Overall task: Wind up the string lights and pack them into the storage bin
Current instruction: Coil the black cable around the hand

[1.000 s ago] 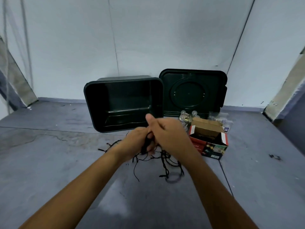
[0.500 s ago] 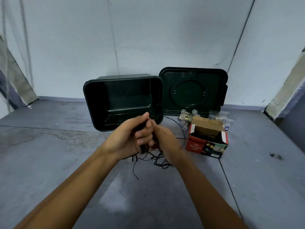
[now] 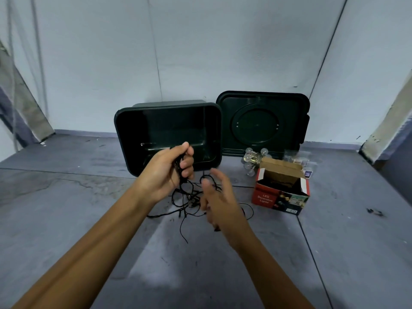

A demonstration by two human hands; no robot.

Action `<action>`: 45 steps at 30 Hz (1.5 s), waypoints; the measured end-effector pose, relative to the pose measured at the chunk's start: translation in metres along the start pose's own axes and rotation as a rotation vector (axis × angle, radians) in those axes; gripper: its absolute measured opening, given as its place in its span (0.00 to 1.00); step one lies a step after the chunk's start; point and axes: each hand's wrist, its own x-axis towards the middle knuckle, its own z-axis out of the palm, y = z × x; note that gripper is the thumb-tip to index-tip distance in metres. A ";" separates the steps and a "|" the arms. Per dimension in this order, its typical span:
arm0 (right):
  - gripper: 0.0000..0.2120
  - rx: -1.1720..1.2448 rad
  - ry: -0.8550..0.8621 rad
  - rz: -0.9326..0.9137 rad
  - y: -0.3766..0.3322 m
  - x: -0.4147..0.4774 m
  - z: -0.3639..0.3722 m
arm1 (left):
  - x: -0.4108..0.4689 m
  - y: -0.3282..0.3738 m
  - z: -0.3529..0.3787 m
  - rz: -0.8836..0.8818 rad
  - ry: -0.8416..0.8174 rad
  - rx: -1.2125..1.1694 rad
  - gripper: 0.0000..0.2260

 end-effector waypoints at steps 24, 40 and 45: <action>0.28 -0.037 0.254 0.004 -0.033 0.041 -0.039 | -0.043 -0.032 0.008 -0.339 -0.314 0.372 0.14; 0.23 0.329 -0.110 0.338 0.011 0.017 0.000 | -0.024 0.009 0.016 0.030 -0.249 -0.297 0.12; 0.18 0.241 -0.090 0.237 0.005 -0.004 0.023 | 0.001 0.007 -0.002 0.058 -0.042 -0.227 0.21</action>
